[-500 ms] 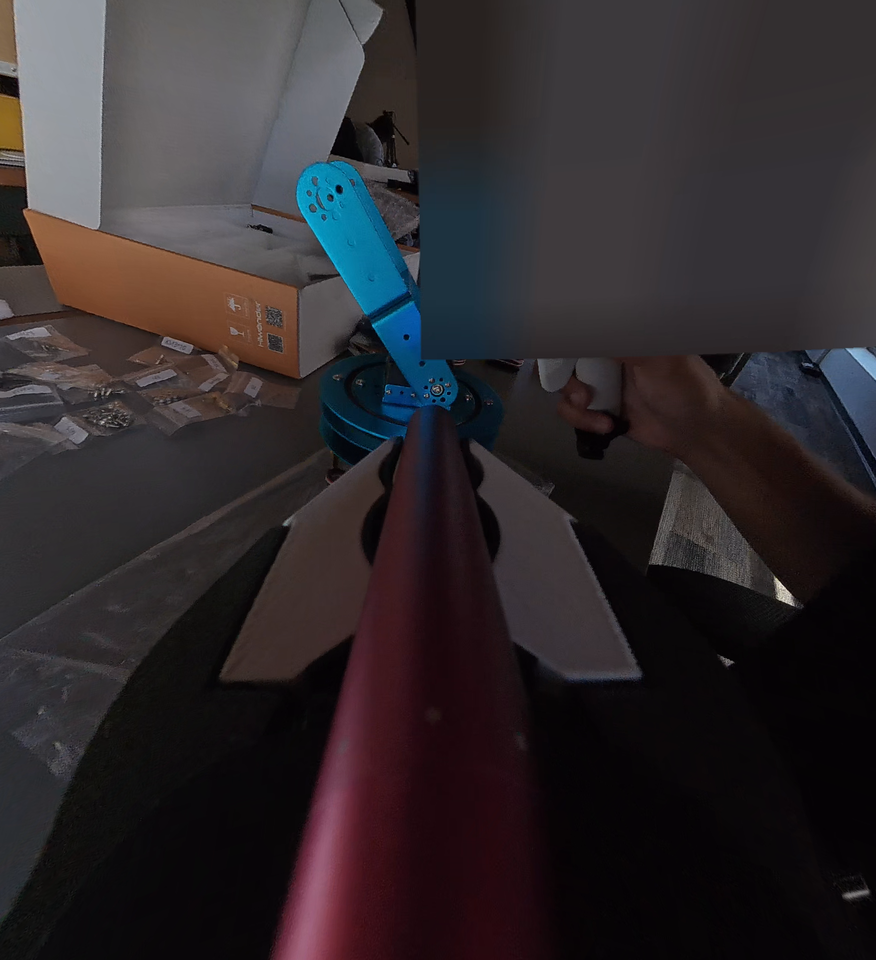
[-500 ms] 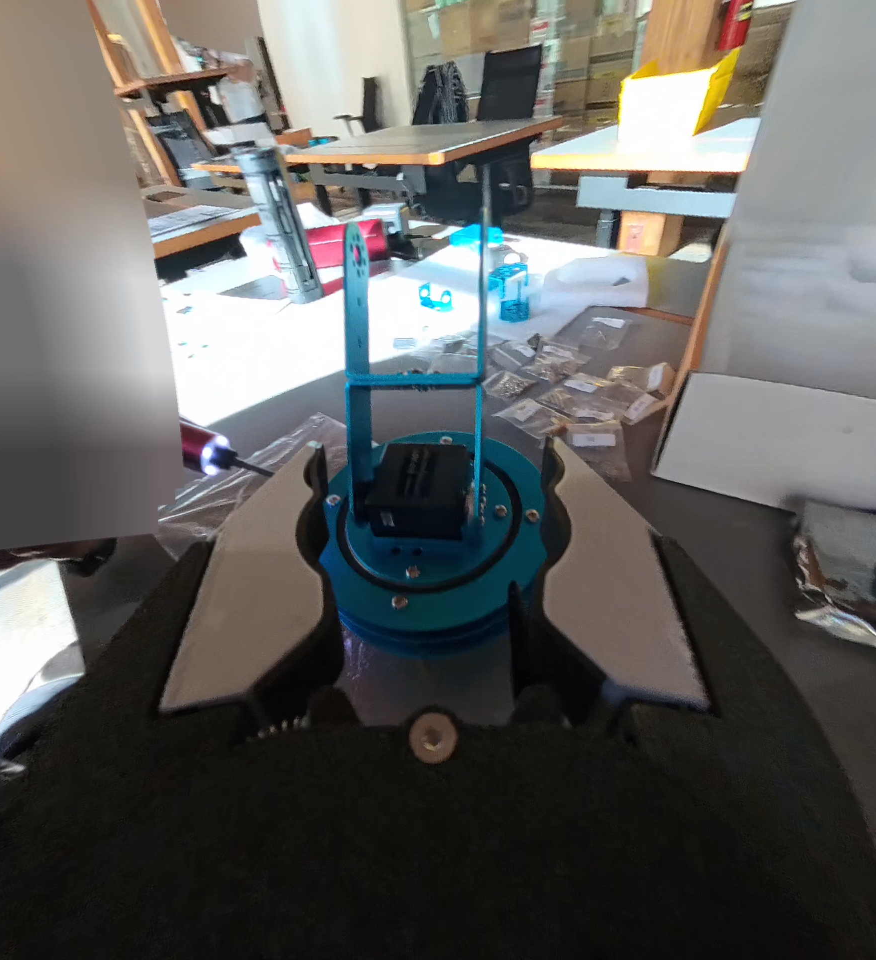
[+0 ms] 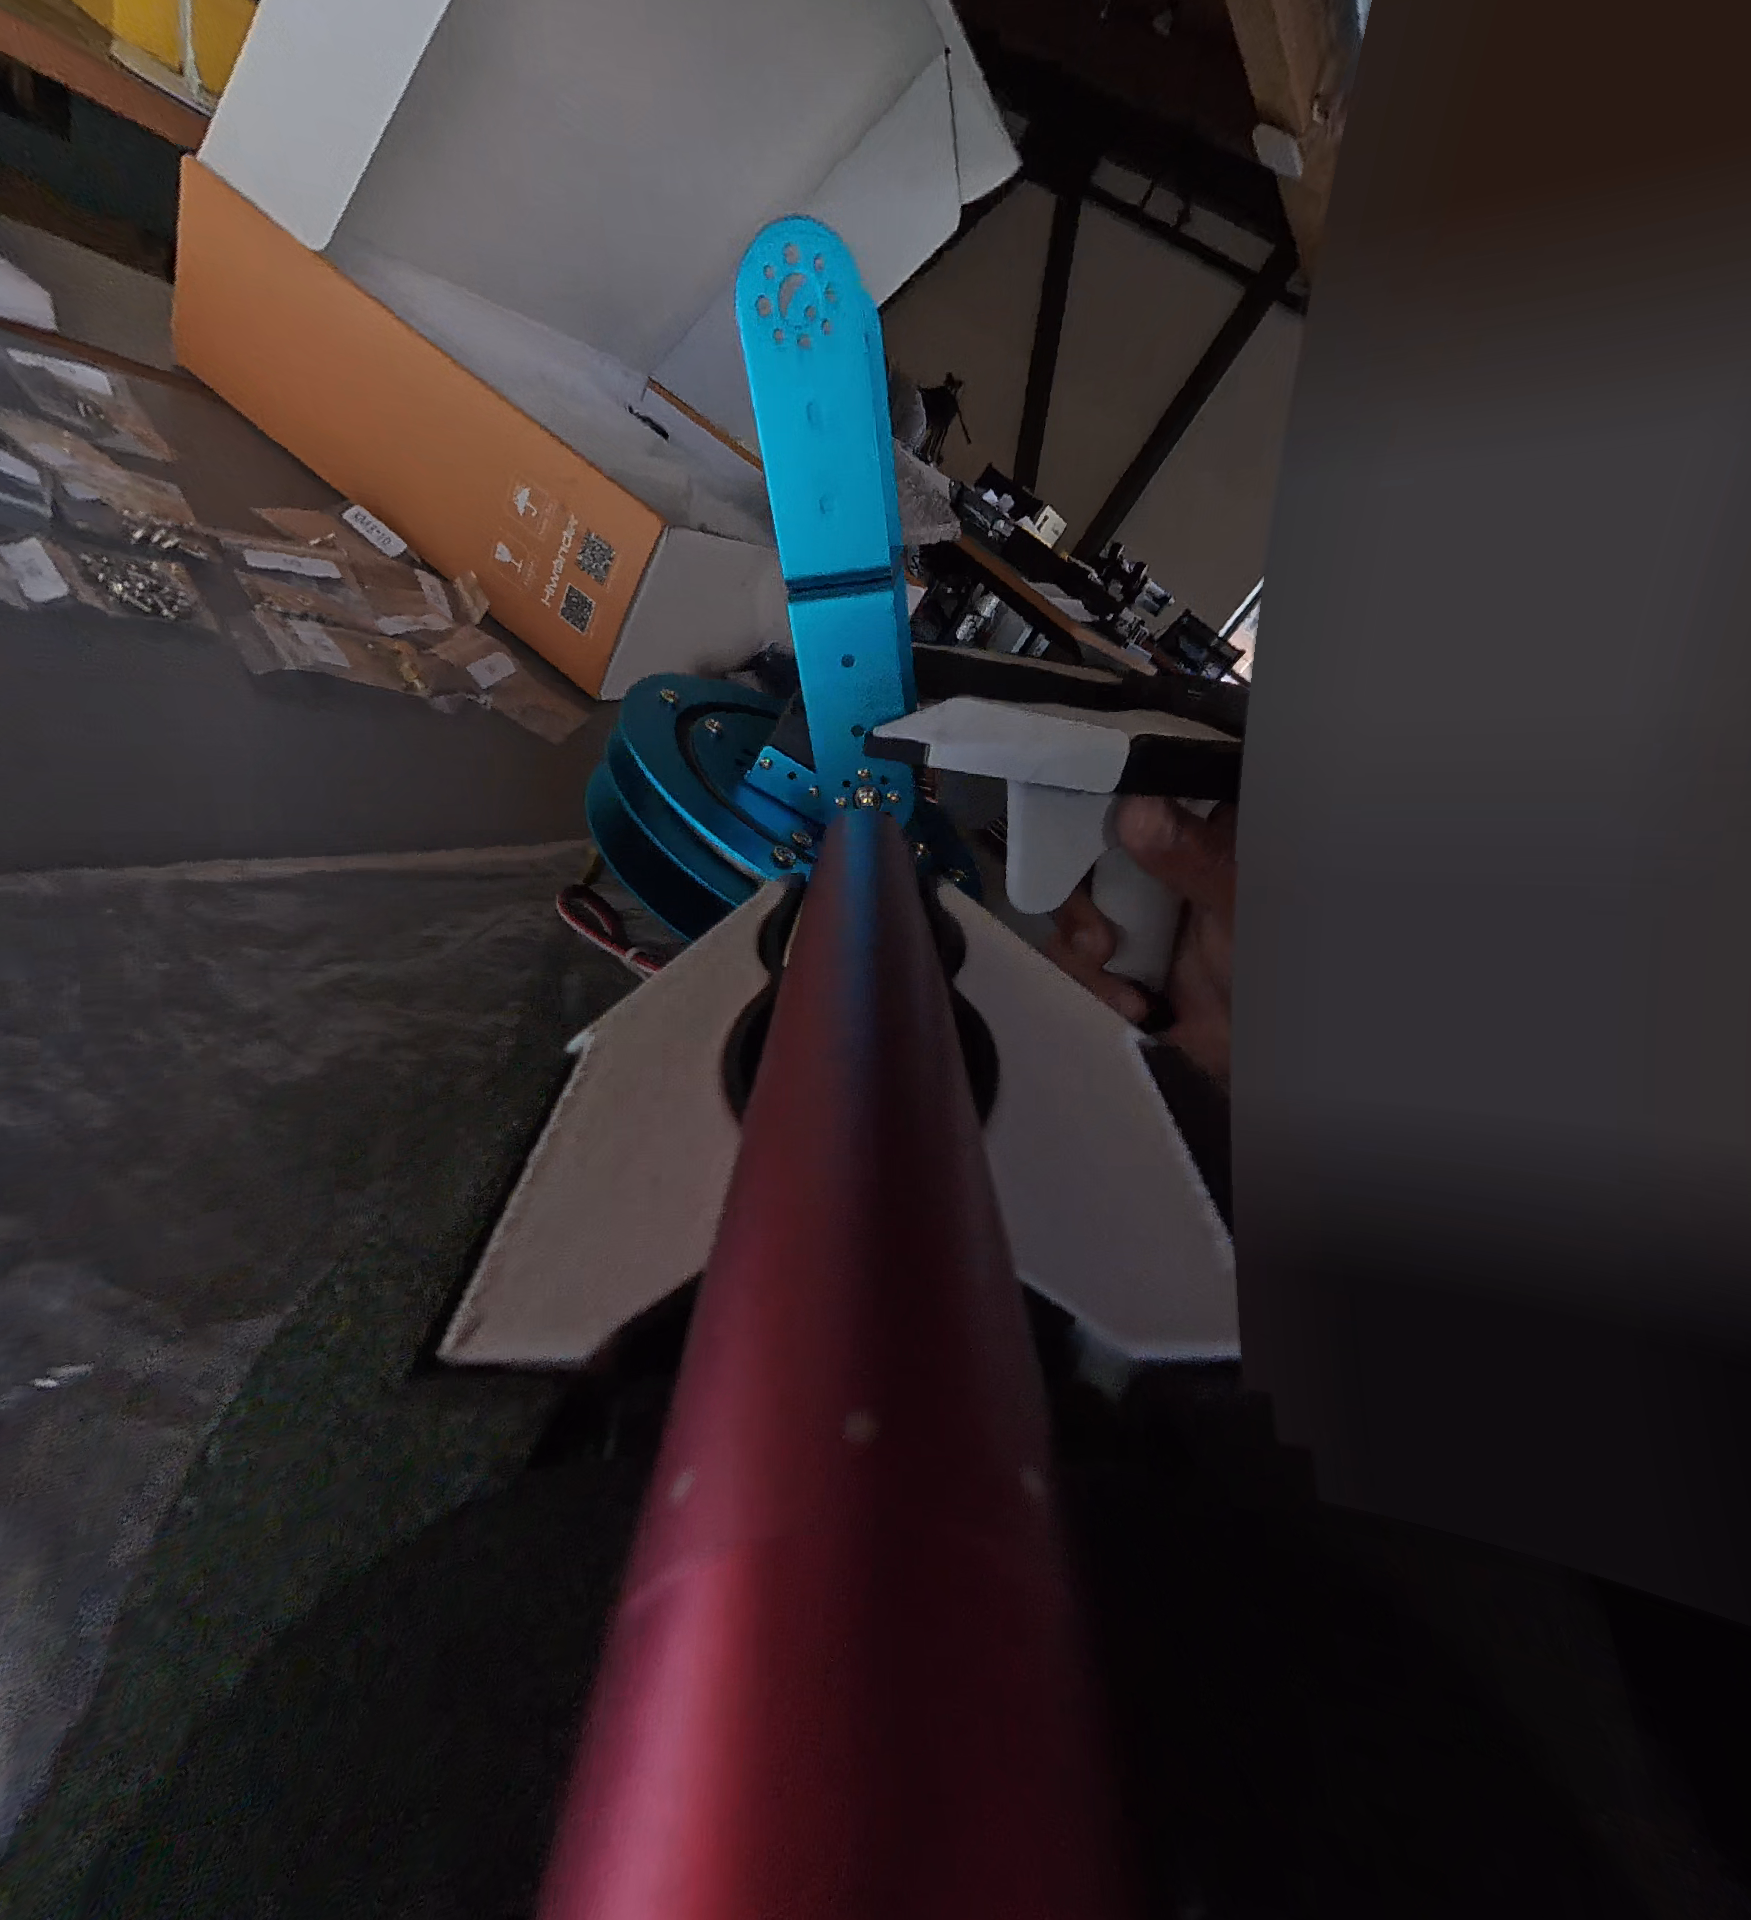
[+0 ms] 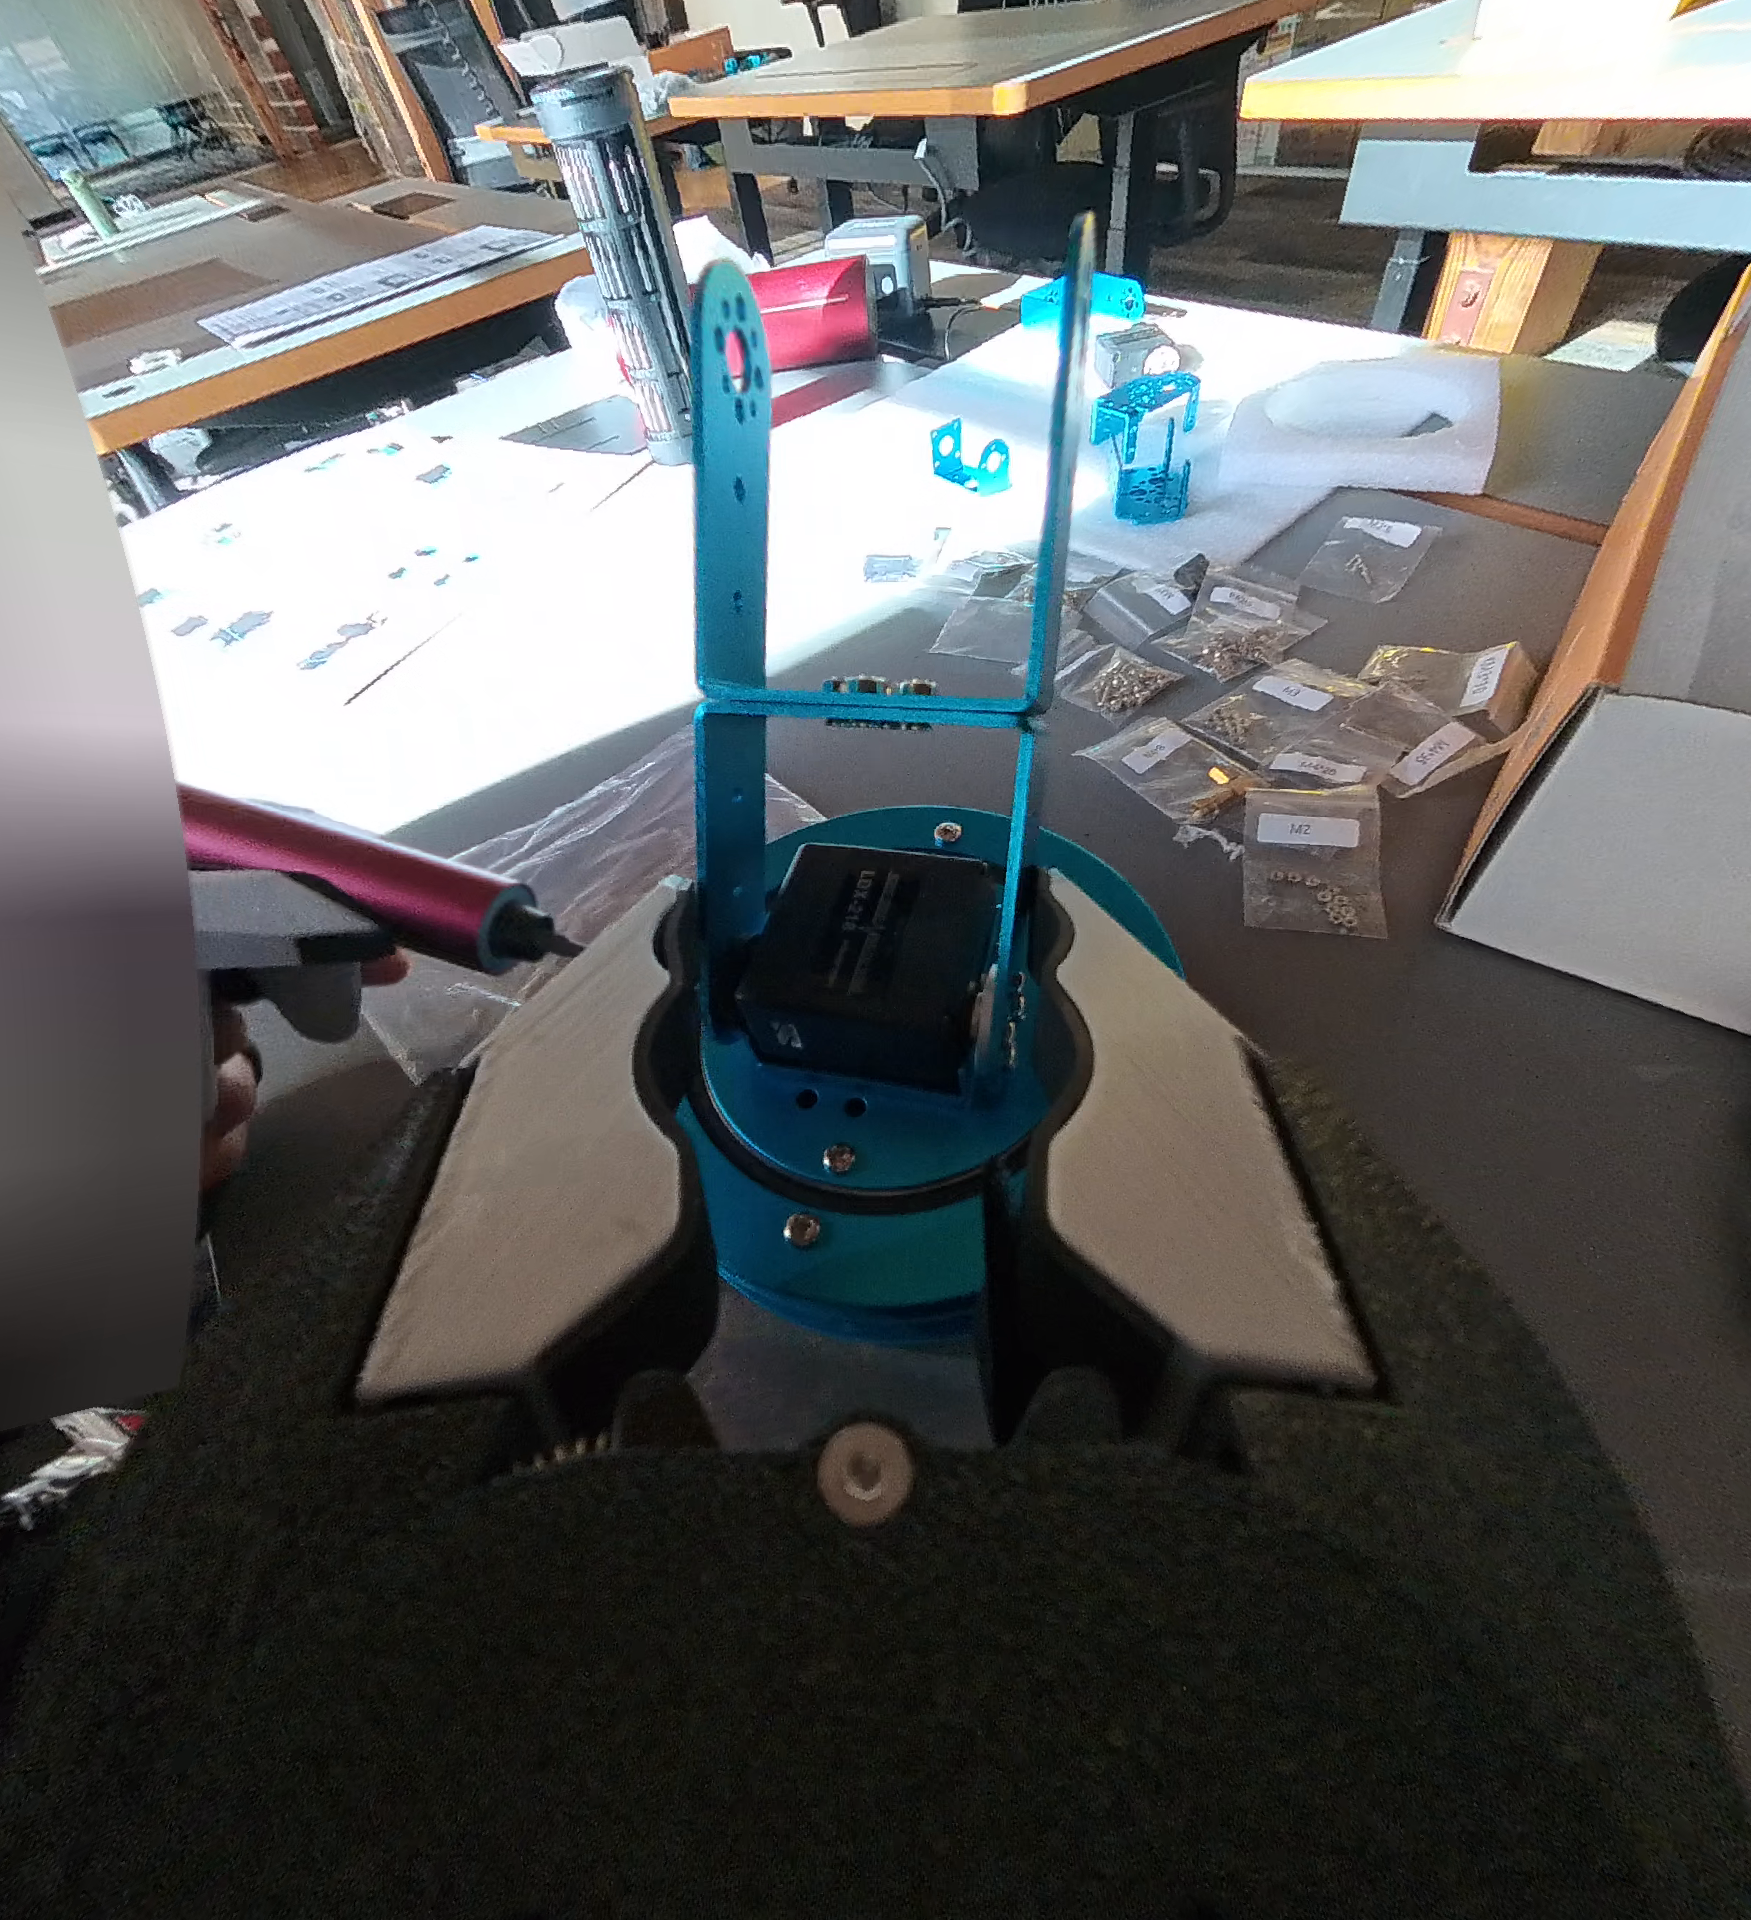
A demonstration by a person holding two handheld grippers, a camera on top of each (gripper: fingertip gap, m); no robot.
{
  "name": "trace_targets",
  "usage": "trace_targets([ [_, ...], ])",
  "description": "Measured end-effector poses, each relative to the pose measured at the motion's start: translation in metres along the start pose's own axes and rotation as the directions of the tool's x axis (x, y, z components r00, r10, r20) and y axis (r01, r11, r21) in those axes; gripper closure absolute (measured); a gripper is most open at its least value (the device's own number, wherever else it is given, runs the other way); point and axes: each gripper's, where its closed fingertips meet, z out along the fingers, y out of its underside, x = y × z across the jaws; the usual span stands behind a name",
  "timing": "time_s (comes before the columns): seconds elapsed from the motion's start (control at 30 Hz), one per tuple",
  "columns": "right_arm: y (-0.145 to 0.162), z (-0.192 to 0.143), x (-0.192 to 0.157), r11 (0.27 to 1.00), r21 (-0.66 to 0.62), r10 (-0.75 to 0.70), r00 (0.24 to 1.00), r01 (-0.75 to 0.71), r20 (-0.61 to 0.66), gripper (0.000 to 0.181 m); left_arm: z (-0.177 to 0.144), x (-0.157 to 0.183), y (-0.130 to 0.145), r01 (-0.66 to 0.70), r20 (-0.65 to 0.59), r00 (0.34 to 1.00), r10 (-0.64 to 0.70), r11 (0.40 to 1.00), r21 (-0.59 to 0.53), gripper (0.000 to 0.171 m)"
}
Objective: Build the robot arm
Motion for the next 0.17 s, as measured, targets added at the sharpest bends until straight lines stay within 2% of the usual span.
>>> trace_targets([
  [0.03,0.0001,0.0000,-0.0001,1.000,-0.003,-0.001,1.000,0.001,0.001,0.120,0.0003,0.0011,0.0019,0.030,0.004,1.000,-0.030,0.999,0.017,0.150],
  [0.17,0.0006,-0.0001,-0.0003,1.000,-0.013,-0.010,1.000,0.010,0.009,0.119,-0.0033,0.0031,0.0048,0.075,0.039,0.996,-0.078,0.994,0.084,0.150],
])
